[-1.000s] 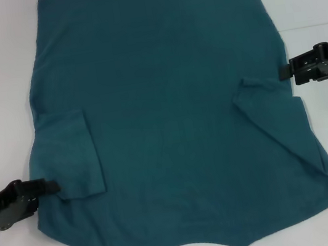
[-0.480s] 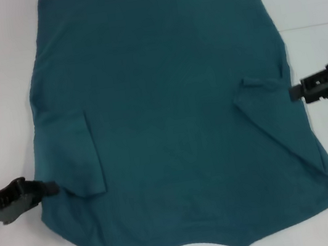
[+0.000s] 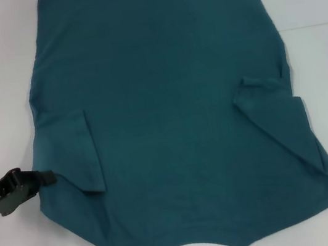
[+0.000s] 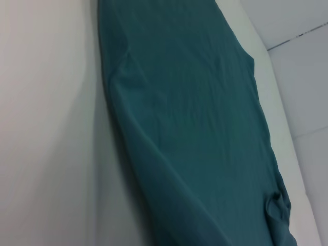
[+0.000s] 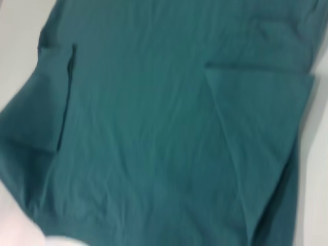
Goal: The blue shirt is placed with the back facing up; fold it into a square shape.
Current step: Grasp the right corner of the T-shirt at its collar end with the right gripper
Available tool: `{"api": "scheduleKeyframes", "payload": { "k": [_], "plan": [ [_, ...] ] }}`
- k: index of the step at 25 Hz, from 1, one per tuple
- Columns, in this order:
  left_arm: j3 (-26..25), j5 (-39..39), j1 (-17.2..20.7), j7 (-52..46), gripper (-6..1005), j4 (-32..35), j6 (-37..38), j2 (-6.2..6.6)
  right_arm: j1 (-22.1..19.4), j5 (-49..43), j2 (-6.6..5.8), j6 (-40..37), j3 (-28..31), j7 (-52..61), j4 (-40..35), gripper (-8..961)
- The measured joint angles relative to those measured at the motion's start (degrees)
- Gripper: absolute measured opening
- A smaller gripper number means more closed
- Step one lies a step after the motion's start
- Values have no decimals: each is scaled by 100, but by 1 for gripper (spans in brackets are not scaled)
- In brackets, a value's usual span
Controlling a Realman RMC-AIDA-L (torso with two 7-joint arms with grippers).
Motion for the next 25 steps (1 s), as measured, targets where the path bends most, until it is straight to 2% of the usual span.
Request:
{"api": "scheduleKeyframes", "payload": {
  "k": [5, 17, 25],
  "plan": [
    [17, -5, -13, -8, 37, -4, -23, -1, -39, -365, 112, -7, -22, -227, -3, 556],
    [10, -7, 15, -8, 37, -4, -143, -16, 11, -986, 468, 304, -70, -220, 37, 556],
    [20, -6, 31, -8, 38, -12, -144, -27, 77, -1120, 606, 606, -88, -188, 43, 556]
  ]
}}
